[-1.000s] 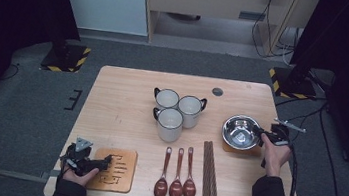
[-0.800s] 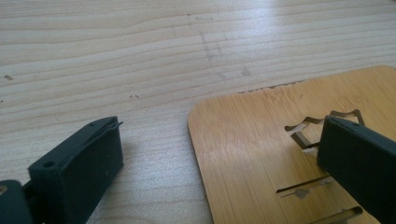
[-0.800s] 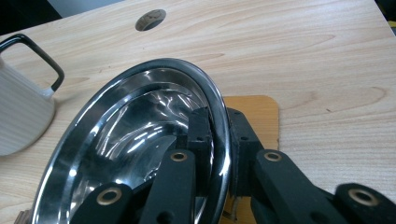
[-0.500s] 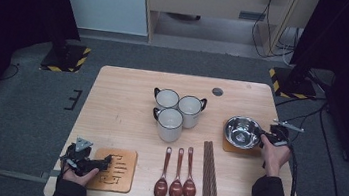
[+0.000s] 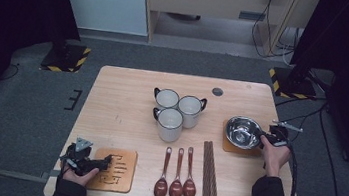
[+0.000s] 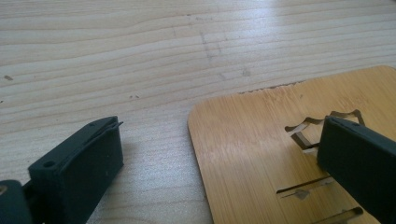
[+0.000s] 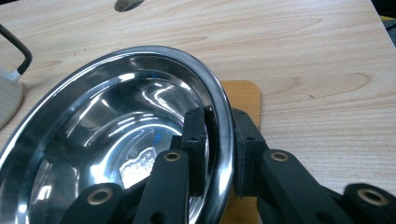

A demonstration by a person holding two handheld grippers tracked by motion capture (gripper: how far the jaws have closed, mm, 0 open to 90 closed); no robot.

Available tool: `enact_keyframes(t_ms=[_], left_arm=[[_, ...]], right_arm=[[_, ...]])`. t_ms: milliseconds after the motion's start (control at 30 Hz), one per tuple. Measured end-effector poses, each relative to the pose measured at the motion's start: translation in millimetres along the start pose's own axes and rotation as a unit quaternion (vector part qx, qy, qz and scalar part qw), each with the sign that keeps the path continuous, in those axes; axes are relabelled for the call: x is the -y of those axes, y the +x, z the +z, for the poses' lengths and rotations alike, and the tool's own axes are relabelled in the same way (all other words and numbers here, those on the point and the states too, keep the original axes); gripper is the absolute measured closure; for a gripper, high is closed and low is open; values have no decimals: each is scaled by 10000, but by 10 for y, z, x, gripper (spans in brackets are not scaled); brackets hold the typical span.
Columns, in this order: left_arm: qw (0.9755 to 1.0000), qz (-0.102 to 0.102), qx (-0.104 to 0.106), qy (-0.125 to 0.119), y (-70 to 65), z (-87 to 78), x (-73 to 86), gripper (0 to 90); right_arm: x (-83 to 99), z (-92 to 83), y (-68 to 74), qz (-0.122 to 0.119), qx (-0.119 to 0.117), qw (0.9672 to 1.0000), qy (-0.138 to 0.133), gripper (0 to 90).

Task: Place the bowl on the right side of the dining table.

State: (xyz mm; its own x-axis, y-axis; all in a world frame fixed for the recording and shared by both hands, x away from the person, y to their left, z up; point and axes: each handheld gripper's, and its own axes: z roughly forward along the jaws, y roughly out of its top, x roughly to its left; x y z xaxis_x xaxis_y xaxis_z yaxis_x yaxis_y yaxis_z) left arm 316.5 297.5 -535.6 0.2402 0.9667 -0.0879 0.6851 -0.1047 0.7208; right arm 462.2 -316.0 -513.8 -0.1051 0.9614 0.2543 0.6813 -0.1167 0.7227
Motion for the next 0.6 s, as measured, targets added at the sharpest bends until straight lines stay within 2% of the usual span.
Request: enact_keyframes(t_ms=[300, 433, 600], left_arm=[[10000, -4, 0, -2, 0, 0, 0, 0], [10000, -6, -2, 0, 0, 0, -1, 0], [10000, -9, -4, -2, 0, 1, -2, 0]], right_arm=[[18, 21, -9, -83, 78, 9999, 72, 756], [20, 23, -7, -103, 116, 9999, 67, 703], [12, 8, -6, -123, 135, 9998, -14, 562]])
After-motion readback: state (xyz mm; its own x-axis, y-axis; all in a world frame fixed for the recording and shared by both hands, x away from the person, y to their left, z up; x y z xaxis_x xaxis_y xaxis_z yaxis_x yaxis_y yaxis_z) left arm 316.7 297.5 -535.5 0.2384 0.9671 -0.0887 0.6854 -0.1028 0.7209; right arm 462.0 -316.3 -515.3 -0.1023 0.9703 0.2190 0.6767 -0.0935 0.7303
